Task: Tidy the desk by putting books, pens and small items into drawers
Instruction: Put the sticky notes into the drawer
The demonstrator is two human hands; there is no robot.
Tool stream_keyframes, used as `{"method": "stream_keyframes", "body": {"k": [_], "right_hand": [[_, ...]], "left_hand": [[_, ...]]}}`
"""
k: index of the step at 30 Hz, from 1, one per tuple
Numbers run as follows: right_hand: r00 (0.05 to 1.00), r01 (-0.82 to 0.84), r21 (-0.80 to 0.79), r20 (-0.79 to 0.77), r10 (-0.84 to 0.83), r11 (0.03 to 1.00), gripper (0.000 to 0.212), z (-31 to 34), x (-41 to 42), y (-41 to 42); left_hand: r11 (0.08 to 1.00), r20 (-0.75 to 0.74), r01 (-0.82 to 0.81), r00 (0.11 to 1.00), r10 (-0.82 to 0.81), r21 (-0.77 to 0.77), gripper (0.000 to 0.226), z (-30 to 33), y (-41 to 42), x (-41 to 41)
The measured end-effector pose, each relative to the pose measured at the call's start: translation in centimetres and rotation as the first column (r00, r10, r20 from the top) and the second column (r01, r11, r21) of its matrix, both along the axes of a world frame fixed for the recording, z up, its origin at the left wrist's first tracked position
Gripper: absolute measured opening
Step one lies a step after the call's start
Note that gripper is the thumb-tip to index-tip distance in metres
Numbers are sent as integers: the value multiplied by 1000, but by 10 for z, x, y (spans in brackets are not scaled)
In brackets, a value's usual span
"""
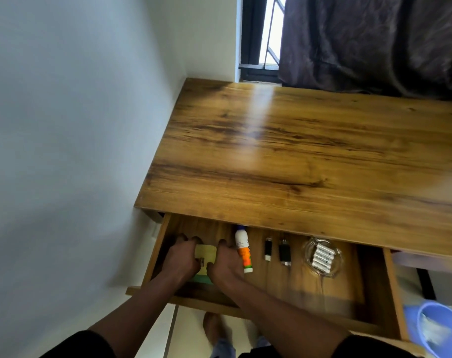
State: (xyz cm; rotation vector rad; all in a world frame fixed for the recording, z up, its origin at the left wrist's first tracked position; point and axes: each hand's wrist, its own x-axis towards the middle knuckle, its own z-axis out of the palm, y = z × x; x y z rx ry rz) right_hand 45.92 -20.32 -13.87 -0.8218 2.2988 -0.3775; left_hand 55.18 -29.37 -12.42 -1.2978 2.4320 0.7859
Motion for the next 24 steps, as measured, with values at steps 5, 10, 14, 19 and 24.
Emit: {"method": "stream_keyframes", "body": {"k": [5,10,14,19,24], "right_hand": [[1000,5,-27,10,-4,1000,40,-6,2,6],[1000,19,-41,7,-19,999,43,-9,3,9],[1000,20,-44,1,-20,999,44,-10,5,11],[993,7,-57,-117,-13,998,41,-2,7,16],[918,140,-91,-362,-163,986,51,6,-11,36]], "left_hand": [[1000,-2,6,1000,-6,-9,39,-1,2,2],[1000,-19,6,1000,-6,-9,38,-4,1,4],[1000,-19,20,1000,-20,-21,37,-7,0,5],[991,28,93,995,-91,-95,43,-5,0,4],[986,-139,163,976,-167,-40,53,-2,7,-13]]}}
